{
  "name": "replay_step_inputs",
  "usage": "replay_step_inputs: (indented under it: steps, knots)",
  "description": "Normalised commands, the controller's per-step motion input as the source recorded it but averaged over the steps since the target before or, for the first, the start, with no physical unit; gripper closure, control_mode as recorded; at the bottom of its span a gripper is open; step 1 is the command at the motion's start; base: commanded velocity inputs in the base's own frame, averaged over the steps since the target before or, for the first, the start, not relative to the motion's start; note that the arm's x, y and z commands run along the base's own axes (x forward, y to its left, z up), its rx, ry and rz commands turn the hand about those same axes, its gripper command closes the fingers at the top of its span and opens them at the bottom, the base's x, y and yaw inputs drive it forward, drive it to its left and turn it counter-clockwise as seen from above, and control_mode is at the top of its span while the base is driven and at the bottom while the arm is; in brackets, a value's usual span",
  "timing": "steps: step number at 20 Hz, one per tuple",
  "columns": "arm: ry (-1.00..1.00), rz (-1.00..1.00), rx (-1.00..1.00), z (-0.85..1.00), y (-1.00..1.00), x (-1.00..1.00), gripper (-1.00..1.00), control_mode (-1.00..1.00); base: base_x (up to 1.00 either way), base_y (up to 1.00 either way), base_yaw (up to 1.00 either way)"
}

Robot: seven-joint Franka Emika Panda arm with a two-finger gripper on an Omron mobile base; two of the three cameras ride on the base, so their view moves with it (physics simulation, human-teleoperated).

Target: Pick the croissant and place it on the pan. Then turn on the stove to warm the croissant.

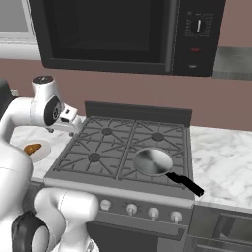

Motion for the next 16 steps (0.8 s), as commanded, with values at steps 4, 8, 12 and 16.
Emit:
replay_step_inputs:
  steps: [4,8,12,16]
  knots:
    - [0.06,-0.08,0.21,-0.1,0.11,0.0,-1.0,-1.0,0.0,0.0,0.0]
    - [0.11,-0.07,0.15,-0.09,0.16,0.0,-1.0,-1.0,0.0,0.0,0.0]
    - [0.09,-0.05,0.03,-0.07,0.26,0.0,-1.0,-1.0,0.0,0.0,0.0]
    - [0.11,-0.04,-0.01,0.0,0.32,-0.01,-1.0,-1.0,0.0,0.0,0.0]
